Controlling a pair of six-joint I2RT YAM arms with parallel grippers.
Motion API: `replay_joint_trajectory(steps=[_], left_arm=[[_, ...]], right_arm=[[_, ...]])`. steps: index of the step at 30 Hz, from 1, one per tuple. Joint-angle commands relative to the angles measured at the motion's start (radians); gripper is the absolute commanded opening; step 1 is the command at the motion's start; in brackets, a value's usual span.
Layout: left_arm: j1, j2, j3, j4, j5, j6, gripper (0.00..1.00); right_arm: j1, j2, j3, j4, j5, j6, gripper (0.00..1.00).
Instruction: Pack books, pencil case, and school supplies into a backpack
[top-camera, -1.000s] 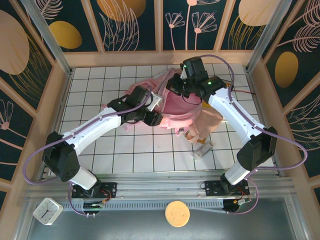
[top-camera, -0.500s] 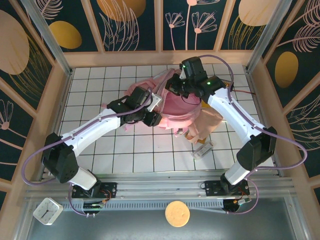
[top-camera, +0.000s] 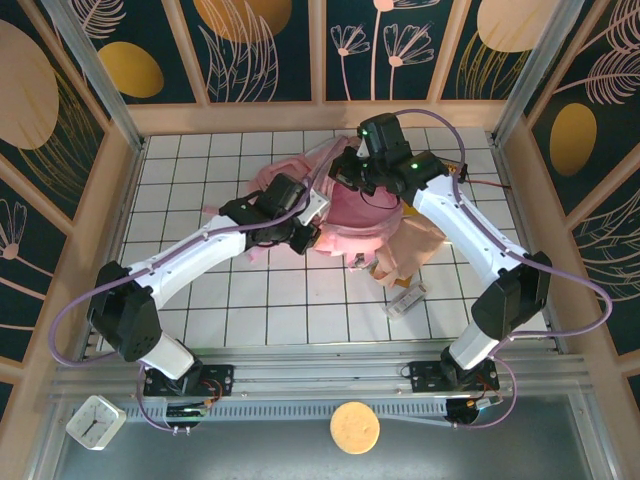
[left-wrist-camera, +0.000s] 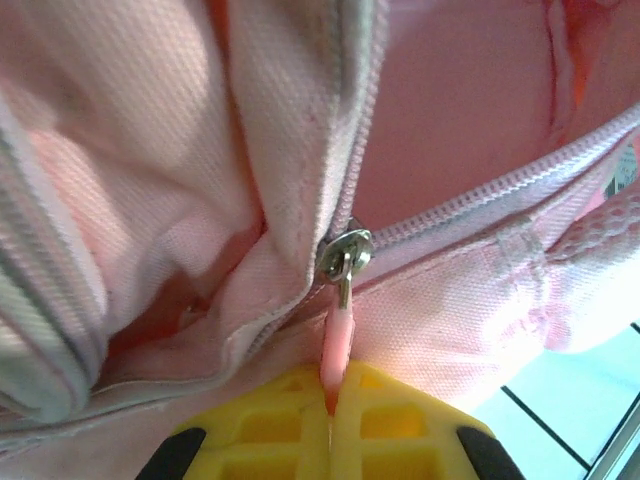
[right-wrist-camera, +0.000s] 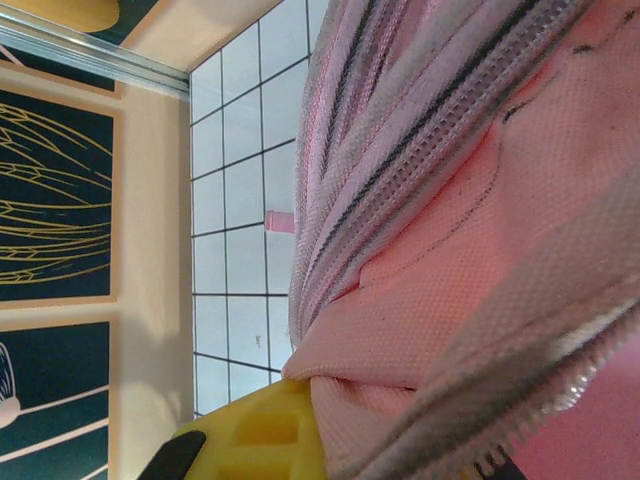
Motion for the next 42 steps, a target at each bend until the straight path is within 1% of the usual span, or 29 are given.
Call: replay_joint_trajectory(steps=[1, 8, 12, 15, 16, 19, 21, 23, 25, 28, 31, 33, 34, 37, 38, 40, 41, 42], left_arm=[[0.002, -0.036, -0.040, 0.005, -0.012, 0.013, 0.00], [0.020, -0.119, -0.129, -0.039, -0.129, -0.035, 0.00], [0.096, -0.155, -0.170, -0.070, -0.142, -0.092, 0.00], [0.144, -0.162, -0.186, -0.097, -0.163, -0.104, 0.00], [0.154, -0.155, -0.189, -0.104, -0.164, -0.099, 0.00], [0.182, -0.107, -0.186, -0.129, -0.217, -0.103, 0.00], [0.212, -0.058, -0.174, -0.146, -0.280, -0.128, 0.00], [0.271, -0.001, -0.153, -0.174, -0.342, -0.175, 0.00], [0.328, 0.035, -0.142, -0.173, -0.377, -0.217, 0.00], [0.403, 0.097, -0.122, -0.156, -0.390, -0.259, 0.00], [0.421, 0.147, -0.088, -0.141, -0.384, -0.270, 0.00], [0.422, 0.140, -0.062, -0.143, -0.383, -0.283, 0.00], [0.422, 0.114, -0.053, -0.139, -0.376, -0.289, 0.10], [0.421, -0.038, -0.053, -0.085, -0.325, -0.299, 0.62], [0.421, -0.107, -0.062, -0.052, -0.291, -0.294, 0.75], [0.420, -0.239, -0.097, 0.038, -0.193, -0.274, 0.90], [0.416, -0.305, -0.121, 0.092, -0.144, -0.259, 0.95], [0.401, -0.358, -0.143, 0.134, -0.121, -0.240, 0.98]], right_arm=[[0.015, -0.006, 0.060, 0.089, 0.006, 0.003, 0.00], [0.012, -0.017, 0.047, 0.054, 0.053, -0.010, 0.00], [0.009, -0.023, 0.045, 0.037, 0.075, -0.021, 0.00], [0.004, -0.031, 0.034, 0.034, 0.078, -0.024, 0.00], [0.002, -0.036, 0.031, 0.034, 0.076, -0.026, 0.00], [-0.003, -0.042, 0.028, 0.026, 0.077, -0.034, 0.00], [-0.003, -0.049, 0.029, 0.019, 0.080, -0.041, 0.00], [-0.004, -0.057, 0.029, 0.013, 0.082, -0.046, 0.00], [-0.004, -0.067, 0.021, 0.011, 0.080, -0.046, 0.00], [-0.004, -0.084, 0.002, 0.020, 0.067, -0.042, 0.00], [-0.003, -0.091, -0.016, 0.048, 0.036, -0.026, 0.00], [0.001, -0.086, -0.021, 0.078, 0.015, -0.014, 0.00], [0.004, -0.080, -0.020, 0.094, 0.002, -0.009, 0.00], [0.015, -0.047, -0.006, 0.144, -0.043, 0.004, 0.00], [0.017, -0.034, 0.001, 0.160, -0.057, 0.011, 0.00], [0.022, -0.007, 0.017, 0.184, -0.077, 0.021, 0.00], [0.022, 0.007, 0.028, 0.195, -0.090, 0.027, 0.00], [0.023, 0.021, 0.038, 0.203, -0.099, 0.031, 0.00]])
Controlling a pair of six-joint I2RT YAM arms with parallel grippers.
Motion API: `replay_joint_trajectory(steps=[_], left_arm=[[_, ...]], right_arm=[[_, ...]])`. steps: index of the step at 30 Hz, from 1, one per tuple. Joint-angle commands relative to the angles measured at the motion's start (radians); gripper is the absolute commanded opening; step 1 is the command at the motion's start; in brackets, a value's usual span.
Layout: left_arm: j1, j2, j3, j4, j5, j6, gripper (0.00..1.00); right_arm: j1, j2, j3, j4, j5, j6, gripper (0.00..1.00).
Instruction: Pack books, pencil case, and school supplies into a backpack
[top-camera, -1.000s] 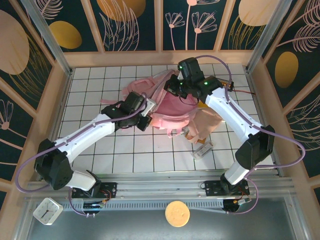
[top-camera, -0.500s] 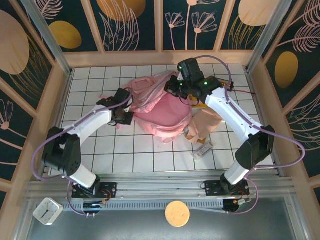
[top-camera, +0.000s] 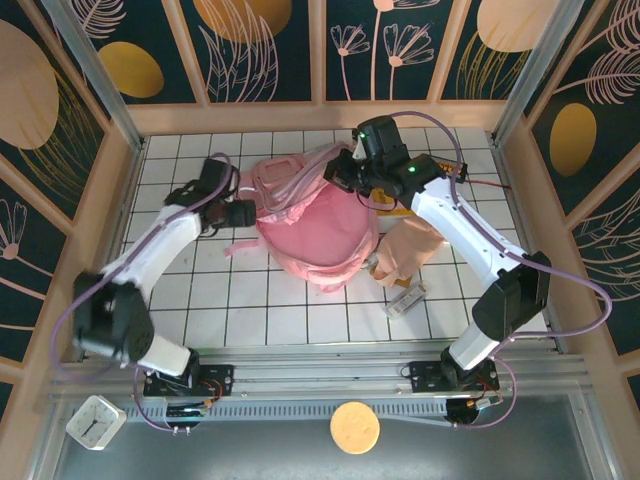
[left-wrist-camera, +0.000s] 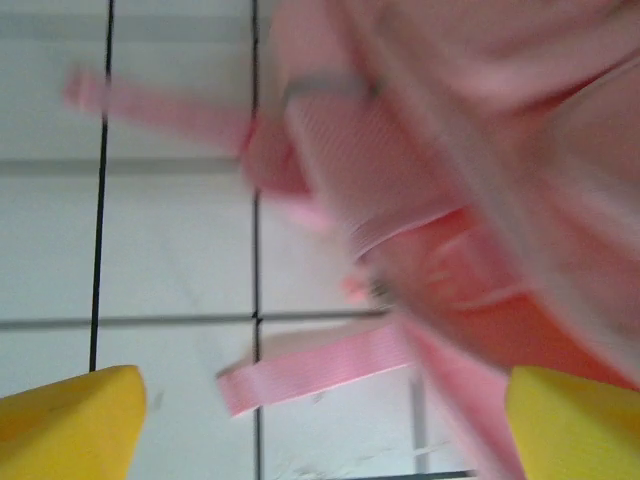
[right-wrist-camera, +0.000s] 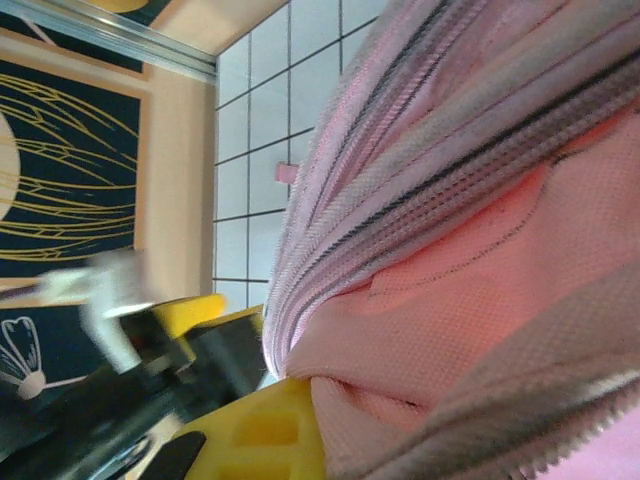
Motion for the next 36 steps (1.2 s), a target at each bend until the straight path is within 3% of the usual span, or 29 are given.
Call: replay_joint_trajectory(steps=[1, 3, 7, 16, 18, 19, 21, 22, 25, 28, 31, 36], left_arm=[[-0.040, -0.208, -0.056, 0.180, 0.145, 0.055, 0.99], [-0.105, -0.248, -0.074, 0.213, 0.174, 0.127, 0.99], [-0.248, -0.150, -0.019, 0.139, 0.085, 0.224, 0.99], [-0.265, 0.007, 0.004, 0.197, -0.027, 0.258, 0.98], [-0.265, 0.052, 0.009, 0.202, -0.110, 0.256, 0.89], [-0.265, 0.080, 0.022, 0.190, -0.153, 0.251, 0.72], [-0.265, 0.126, 0.054, 0.161, -0.239, 0.224, 0.06], [-0.263, 0.142, 0.071, 0.143, -0.290, 0.205, 0.00], [-0.240, 0.162, 0.115, 0.081, -0.403, 0.146, 0.00], [-0.166, 0.134, 0.145, -0.003, -0.460, 0.066, 0.00], [-0.114, 0.073, 0.136, -0.041, -0.507, 0.041, 0.00], [-0.102, 0.045, 0.096, -0.097, -0.541, 0.005, 0.00]], right_arm=[[0.012, 0.035, 0.075, 0.140, -0.055, 0.025, 0.00], [0.016, 0.066, 0.113, 0.142, -0.075, 0.023, 0.00], [0.032, 0.139, 0.208, 0.127, -0.120, 0.006, 0.00], [0.047, 0.190, 0.238, 0.181, -0.221, 0.026, 0.00], [0.050, 0.189, 0.241, 0.179, -0.229, 0.023, 0.00], [0.050, 0.188, 0.239, 0.172, -0.234, 0.021, 0.00], [0.047, 0.184, 0.234, 0.150, -0.243, 0.007, 0.00], [0.043, 0.179, 0.227, 0.133, -0.242, -0.002, 0.02], [0.021, 0.135, 0.177, 0.077, -0.219, -0.031, 0.31], [-0.030, 0.041, 0.074, 0.018, -0.168, -0.061, 0.49], [-0.107, -0.078, -0.068, -0.010, -0.128, -0.069, 0.53], [-0.253, -0.179, -0.194, -0.108, -0.020, -0.097, 0.54]])
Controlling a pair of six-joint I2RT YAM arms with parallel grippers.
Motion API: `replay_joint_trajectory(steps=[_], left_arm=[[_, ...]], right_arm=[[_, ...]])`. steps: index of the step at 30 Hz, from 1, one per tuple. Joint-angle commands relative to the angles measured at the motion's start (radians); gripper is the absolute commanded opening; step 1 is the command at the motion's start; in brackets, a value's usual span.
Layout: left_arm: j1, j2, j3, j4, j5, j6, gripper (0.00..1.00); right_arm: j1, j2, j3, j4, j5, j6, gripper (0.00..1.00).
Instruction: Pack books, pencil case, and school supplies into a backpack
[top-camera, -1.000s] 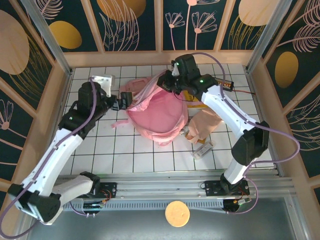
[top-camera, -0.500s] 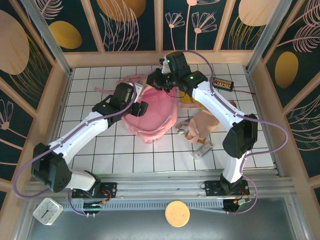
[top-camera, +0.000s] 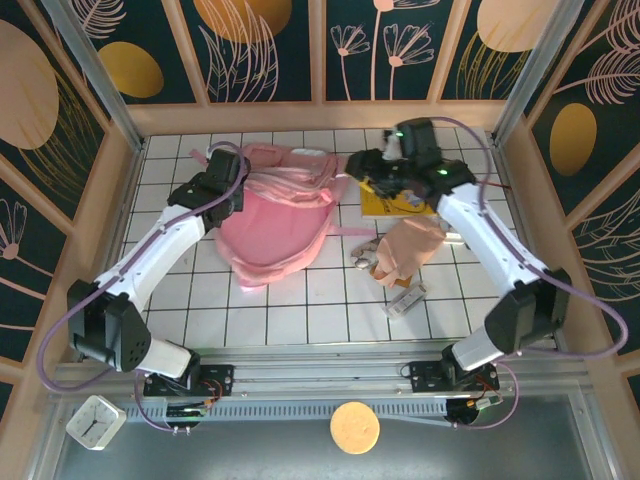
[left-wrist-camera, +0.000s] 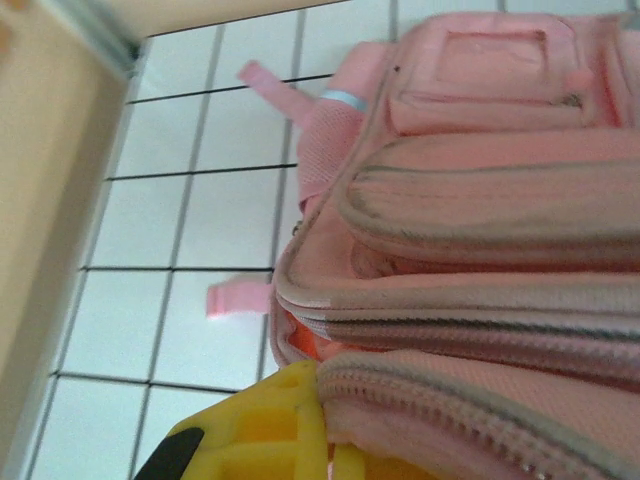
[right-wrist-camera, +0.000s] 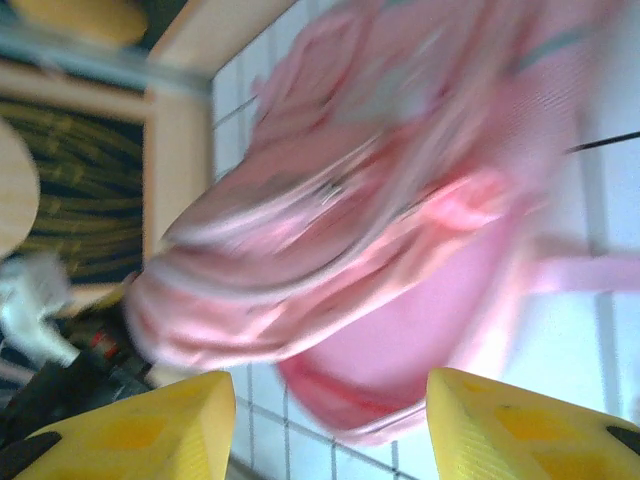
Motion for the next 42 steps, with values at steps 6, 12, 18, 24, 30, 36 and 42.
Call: replay_joint_trajectory(steps=[6, 12, 18, 24, 30, 36, 42], left_arm=[[-0.003, -0.118, -0.124, -0.007, 0.137, -0.165, 0.34], [-0.005, -0.219, -0.055, -0.195, 0.402, -0.197, 0.99], [-0.006, -0.238, 0.096, -0.376, 0.789, -0.241, 0.99], [-0.029, 0.011, 0.364, -0.233, 1.026, -0.313, 0.99], [-0.066, 0.373, 0.535, 0.053, 1.114, -0.443, 0.99], [-0.114, 0.723, 0.867, 0.024, 1.104, -0.458, 0.99], [-0.120, 0.905, 0.981, 0.109, 1.127, -0.552, 0.99]], right_arm=[[-0.165, 0.098, -0.002, -0.131, 0.244, -0.194, 0.55], [-0.292, 0.252, 0.022, -0.104, 0.270, -0.293, 0.57], [-0.360, 0.341, 0.056, -0.078, 0.260, -0.329, 0.59], [-0.406, 0.443, 0.164, -0.101, 0.238, -0.375, 0.60], [-0.421, 0.504, 0.238, -0.126, 0.180, -0.416, 0.77], [-0.449, 0.536, 0.235, -0.106, 0.147, -0.438, 0.78], [-0.491, 0.578, 0.262, -0.076, 0.114, -0.437, 0.78]])
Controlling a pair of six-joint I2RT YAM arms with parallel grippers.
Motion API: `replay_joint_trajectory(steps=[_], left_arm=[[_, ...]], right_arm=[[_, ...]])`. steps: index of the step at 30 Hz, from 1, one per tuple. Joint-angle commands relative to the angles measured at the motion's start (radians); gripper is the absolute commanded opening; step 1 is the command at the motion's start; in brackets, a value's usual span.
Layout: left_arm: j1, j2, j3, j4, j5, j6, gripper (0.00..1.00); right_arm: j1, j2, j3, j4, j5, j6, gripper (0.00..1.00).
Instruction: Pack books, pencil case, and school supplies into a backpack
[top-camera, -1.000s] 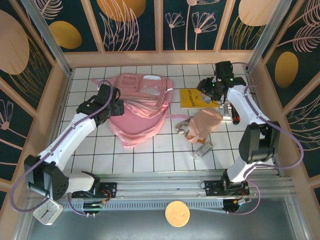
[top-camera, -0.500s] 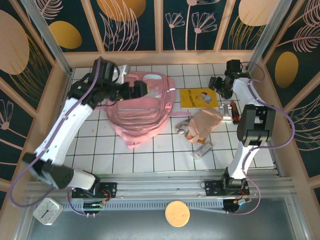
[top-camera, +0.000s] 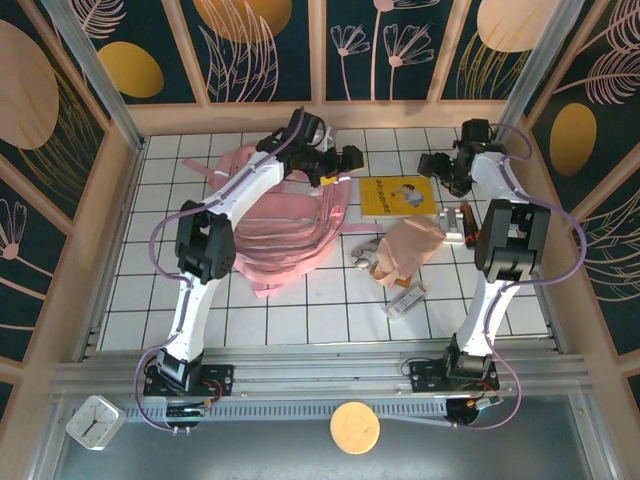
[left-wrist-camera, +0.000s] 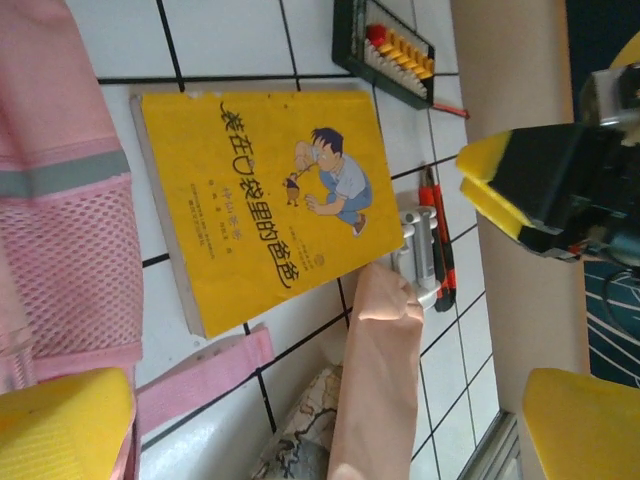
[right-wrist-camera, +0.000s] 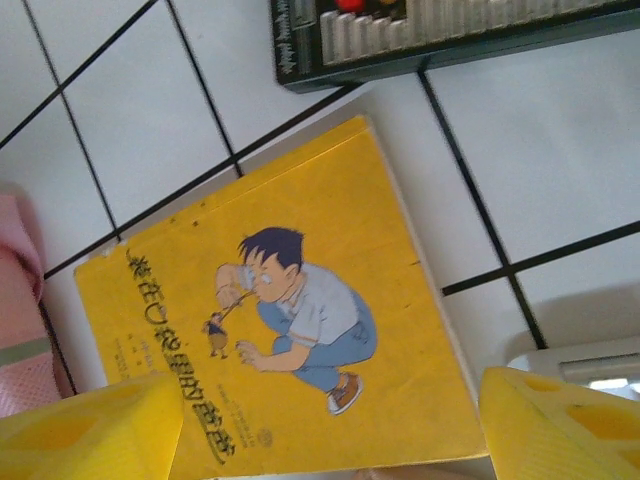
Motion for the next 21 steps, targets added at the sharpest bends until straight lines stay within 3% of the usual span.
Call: replay_joint_trajectory(steps=[1, 6, 21], left_arm=[[0.002, 0.064, 0.117, 0.042, 0.031, -0.079, 0.99], [0.001, 0.175, 0.188, 0.030, 0.027, -0.096, 0.99], [-0.012, 0.316, 0.233, 0.049, 0.034, -0.137, 0.99]], right_arm=[[-0.028, 0.042, 0.056, 0.012, -0.038, -0.022, 0.78], [-0.050, 0.101, 0.098, 0.003, -0.065, -0.048, 0.79], [-0.082, 0.155, 0.093, 0.020, -0.152, -0.087, 0.78]])
